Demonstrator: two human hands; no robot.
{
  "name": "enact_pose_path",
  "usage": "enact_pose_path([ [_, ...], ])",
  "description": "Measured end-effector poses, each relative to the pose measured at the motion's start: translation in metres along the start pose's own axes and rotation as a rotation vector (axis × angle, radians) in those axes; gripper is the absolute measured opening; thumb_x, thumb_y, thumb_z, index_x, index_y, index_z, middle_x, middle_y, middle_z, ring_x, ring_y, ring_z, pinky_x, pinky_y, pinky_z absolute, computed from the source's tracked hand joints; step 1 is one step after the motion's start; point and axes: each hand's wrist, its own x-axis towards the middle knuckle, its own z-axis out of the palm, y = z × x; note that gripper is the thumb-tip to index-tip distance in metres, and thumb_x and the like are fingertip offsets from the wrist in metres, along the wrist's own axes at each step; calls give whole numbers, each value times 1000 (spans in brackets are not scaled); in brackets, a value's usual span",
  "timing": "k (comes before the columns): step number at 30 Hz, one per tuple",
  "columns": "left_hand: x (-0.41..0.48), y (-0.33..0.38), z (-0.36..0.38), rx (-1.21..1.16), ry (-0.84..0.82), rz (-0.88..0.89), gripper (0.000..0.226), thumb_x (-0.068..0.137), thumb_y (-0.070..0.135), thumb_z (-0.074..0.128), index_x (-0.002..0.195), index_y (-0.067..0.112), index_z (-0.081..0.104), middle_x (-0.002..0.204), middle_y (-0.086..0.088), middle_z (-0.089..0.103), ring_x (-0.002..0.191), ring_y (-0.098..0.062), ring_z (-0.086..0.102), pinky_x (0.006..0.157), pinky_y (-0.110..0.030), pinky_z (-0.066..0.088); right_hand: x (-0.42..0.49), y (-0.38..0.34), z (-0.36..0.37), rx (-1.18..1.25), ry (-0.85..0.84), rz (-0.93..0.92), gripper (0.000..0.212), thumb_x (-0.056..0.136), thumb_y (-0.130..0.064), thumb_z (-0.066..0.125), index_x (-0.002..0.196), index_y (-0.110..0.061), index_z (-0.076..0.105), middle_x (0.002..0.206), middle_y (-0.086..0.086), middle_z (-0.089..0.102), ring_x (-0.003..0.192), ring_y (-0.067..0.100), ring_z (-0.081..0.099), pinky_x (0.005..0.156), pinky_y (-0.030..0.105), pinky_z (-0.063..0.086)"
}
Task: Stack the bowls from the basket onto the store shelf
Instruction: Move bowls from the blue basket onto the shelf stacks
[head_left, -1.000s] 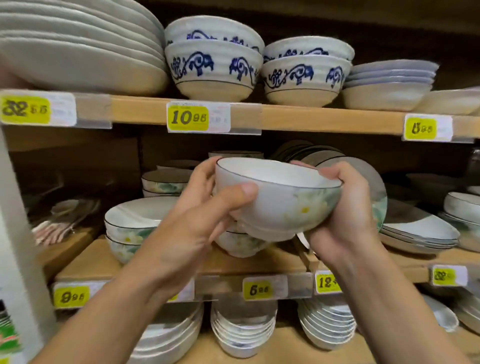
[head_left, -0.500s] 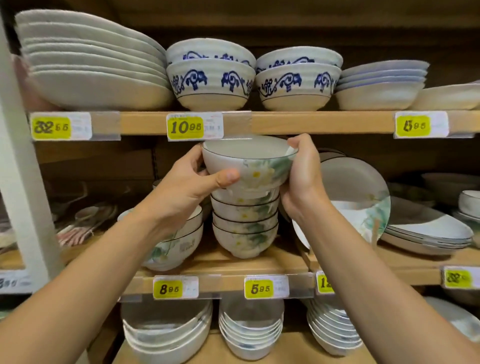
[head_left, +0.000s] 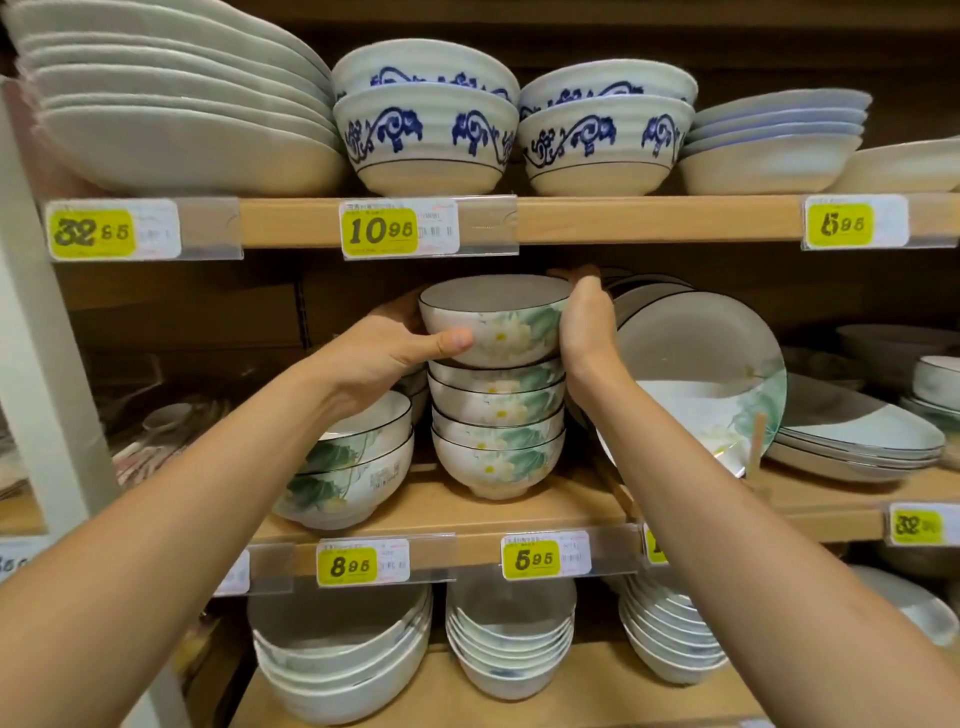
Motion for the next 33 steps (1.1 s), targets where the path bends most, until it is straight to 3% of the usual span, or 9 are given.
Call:
enact_pose_path([
  [4,2,-8,-3,-34,-29,-89,75,68,25,77,137,17,49,129,3,64,120,-12,59,111,-38,38,2,6,3,-72,-31,92,64,85,-51,24,122,-10,58,130,13,59,116,32,55,106,46,40],
  [8,6,-8,-6,-73,-104,-209,69,71,21,75,136,13,51,128,2,64,123,-12,56,116,-37,29,4,10,5,-120,-47,133,61,96,-48,24,137,-9,48,140,13,50,124,31,50,109,45,36],
  [15,8,-4,-5,-96,-103,-314,54,71,17,72,124,11,61,123,-1,67,123,-13,56,118,-37,25,16,13,6,-139,-21,186,57,101,-45,26,143,-7,38,143,15,45,126,33,47,108,47,37],
  [22,5,-5,7,-168,91,-294,55,63,18,80,114,3,67,113,-5,72,120,-19,58,115,-39,28,18,16,4,-85,-28,230,53,102,-43,29,138,-7,45,133,14,54,116,31,54,96,38,43],
  [24,4,-4,21,-209,178,-273,41,71,24,77,109,10,70,103,1,75,110,-15,63,105,-34,38,18,13,4,-49,-41,274,51,101,-42,31,133,-6,50,125,14,58,108,30,57,84,34,44],
  [26,7,-4,37,-253,294,-237,17,80,32,68,94,23,71,85,9,75,83,-8,68,81,-30,46,16,11,4,-31,-49,298,50,101,-41,31,128,-6,54,116,14,62,99,28,59,76,31,44],
  [28,11,-4,49,-279,405,-231,19,81,37,59,92,23,67,85,3,73,73,-13,69,68,-29,46,14,10,5,-37,-56,298,50,101,-40,30,129,-6,54,119,15,62,104,30,59,84,34,47],
  [30,18,-6,56,-241,497,-269,38,81,36,56,112,15,62,100,-7,71,81,-21,68,66,-29,48,12,11,5,-61,-53,279,51,101,-41,29,130,-5,53,123,16,61,109,32,59,97,42,47],
  [33,26,-7,57,-202,568,-286,40,88,30,49,123,12,58,113,-11,68,98,-28,66,85,-38,54,6,11,6,-101,-54,246,53,100,-41,28,133,-6,50,130,15,58,116,33,56,104,47,43],
])
